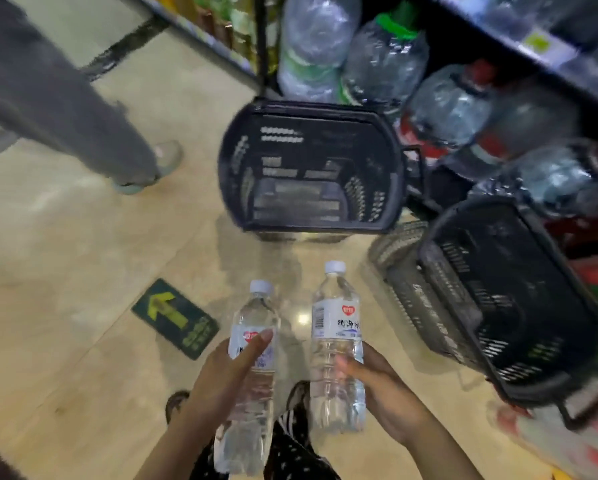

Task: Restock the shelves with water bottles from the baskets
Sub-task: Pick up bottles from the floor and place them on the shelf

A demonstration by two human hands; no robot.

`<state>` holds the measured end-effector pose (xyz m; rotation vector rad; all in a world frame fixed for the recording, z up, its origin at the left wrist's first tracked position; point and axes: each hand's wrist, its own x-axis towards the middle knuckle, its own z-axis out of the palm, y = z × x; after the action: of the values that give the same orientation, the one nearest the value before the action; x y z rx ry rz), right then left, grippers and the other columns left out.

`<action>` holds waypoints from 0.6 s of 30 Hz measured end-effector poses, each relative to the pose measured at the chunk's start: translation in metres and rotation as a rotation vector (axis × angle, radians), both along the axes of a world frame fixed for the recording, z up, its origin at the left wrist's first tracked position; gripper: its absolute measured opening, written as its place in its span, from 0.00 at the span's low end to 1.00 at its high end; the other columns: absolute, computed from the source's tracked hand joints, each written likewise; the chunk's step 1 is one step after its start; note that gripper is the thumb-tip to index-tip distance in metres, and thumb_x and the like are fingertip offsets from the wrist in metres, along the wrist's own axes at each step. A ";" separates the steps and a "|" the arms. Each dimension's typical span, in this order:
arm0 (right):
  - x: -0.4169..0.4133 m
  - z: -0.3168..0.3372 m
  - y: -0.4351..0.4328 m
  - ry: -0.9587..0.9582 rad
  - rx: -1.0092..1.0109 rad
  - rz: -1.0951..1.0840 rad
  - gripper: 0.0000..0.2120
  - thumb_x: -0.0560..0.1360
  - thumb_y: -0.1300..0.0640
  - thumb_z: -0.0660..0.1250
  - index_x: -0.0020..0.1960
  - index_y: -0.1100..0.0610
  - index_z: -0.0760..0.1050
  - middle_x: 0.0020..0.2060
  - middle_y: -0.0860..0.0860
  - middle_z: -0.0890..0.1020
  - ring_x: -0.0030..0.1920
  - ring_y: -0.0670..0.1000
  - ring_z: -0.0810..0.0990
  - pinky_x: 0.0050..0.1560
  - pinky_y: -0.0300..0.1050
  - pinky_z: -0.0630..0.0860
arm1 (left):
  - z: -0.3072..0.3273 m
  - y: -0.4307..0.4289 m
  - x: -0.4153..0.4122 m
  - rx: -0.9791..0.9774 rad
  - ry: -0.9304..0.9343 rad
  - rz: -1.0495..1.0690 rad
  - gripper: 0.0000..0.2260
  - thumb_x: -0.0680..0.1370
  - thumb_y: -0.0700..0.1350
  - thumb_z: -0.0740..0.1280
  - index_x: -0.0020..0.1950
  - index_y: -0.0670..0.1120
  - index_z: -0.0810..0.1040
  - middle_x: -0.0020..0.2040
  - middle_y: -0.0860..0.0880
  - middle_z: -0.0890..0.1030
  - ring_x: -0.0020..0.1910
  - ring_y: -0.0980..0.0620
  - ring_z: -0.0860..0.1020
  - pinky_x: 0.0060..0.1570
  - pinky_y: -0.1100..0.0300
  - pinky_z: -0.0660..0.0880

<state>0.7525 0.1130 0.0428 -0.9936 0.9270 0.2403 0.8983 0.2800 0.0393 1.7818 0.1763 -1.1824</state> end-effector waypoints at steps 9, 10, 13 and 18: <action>-0.096 0.022 -0.077 -0.074 -0.022 -0.311 0.19 0.68 0.52 0.72 0.59 0.50 0.80 0.56 0.56 0.83 0.57 0.56 0.82 0.52 0.46 0.77 | -0.004 -0.119 -0.061 -0.013 0.101 -0.138 0.23 0.61 0.66 0.76 0.49 0.54 0.81 0.38 0.57 0.84 0.42 0.54 0.82 0.40 0.62 0.75; -0.097 0.021 -0.082 -0.079 -0.019 -0.339 0.18 0.68 0.52 0.71 0.58 0.48 0.81 0.55 0.55 0.83 0.57 0.55 0.82 0.54 0.47 0.77 | -0.001 -0.130 -0.062 -0.005 0.138 -0.143 0.22 0.61 0.64 0.77 0.48 0.52 0.82 0.38 0.54 0.84 0.41 0.52 0.81 0.39 0.61 0.75; -0.093 0.018 -0.101 -0.084 -0.008 -0.438 0.22 0.63 0.49 0.74 0.57 0.51 0.82 0.55 0.57 0.83 0.56 0.57 0.82 0.57 0.52 0.77 | 0.001 -0.161 -0.055 -0.036 0.092 -0.252 0.15 0.64 0.63 0.75 0.34 0.52 0.82 0.28 0.55 0.81 0.32 0.54 0.80 0.35 0.68 0.76; -0.075 0.018 -0.134 -0.094 0.006 -0.591 0.26 0.64 0.53 0.74 0.60 0.61 0.78 0.52 0.61 0.83 0.50 0.58 0.84 0.47 0.46 0.80 | 0.019 -0.206 -0.015 0.009 -0.003 -0.324 0.15 0.73 0.58 0.69 0.40 0.46 0.82 0.28 0.49 0.81 0.23 0.56 0.77 0.24 0.69 0.69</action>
<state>0.6774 -0.0211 0.0610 -0.6807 1.0898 -0.2985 0.8829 0.0741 0.0585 1.8665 -0.1144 -1.4066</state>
